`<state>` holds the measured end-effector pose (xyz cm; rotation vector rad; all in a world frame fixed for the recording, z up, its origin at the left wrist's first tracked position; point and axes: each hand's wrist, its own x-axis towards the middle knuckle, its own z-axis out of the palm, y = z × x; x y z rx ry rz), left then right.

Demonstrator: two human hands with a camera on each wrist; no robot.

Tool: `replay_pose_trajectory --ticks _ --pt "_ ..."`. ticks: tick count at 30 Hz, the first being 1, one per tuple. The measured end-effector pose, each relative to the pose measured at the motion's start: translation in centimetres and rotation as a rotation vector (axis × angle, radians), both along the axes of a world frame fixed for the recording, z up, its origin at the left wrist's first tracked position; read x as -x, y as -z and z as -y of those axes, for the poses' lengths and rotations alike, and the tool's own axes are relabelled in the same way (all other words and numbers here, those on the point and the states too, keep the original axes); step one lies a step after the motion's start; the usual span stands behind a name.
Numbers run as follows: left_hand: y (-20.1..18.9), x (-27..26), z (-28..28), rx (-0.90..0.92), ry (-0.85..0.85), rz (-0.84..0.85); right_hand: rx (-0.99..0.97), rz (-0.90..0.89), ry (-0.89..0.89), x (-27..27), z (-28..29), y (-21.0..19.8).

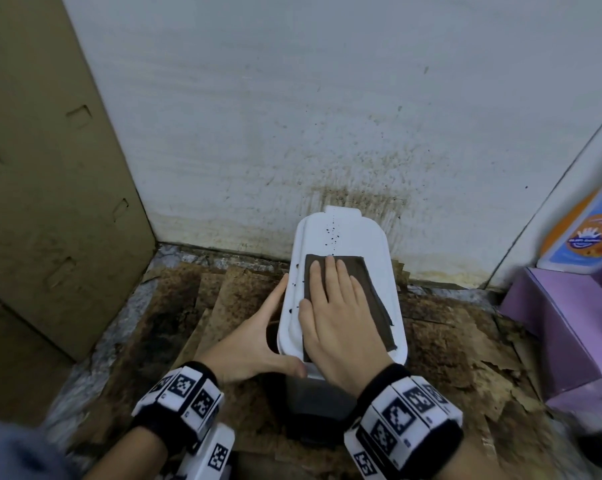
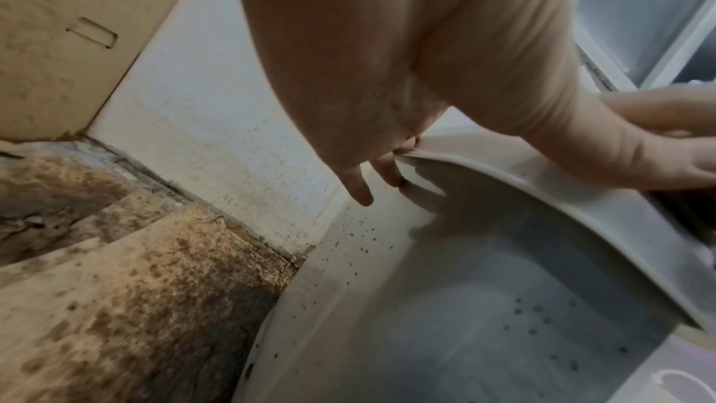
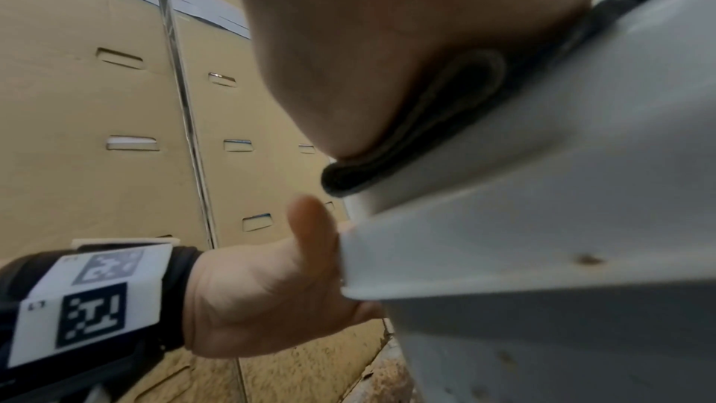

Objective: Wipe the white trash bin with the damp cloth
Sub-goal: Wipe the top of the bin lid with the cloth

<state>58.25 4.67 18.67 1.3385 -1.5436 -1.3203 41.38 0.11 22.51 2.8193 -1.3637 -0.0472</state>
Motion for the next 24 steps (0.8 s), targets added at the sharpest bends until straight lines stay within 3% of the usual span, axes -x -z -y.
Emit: replay_pose_trajectory --ticks 8,15,20,24 --pt "0.2 -0.1 0.1 0.001 -0.020 0.013 -0.041 0.081 0.004 -2.7 0.5 0.3" --pt "-0.3 -0.5 0.1 -0.009 0.015 0.012 -0.390 0.492 0.065 0.4 0.0 -3.6" --pt "-2.7 -0.5 -0.2 -0.005 -0.104 0.136 -0.236 0.632 0.230 6.5 0.7 -2.5" --pt "-5.4 2.1 0.3 0.149 -0.344 0.259 -0.307 0.695 0.311 8.6 -0.2 0.0"
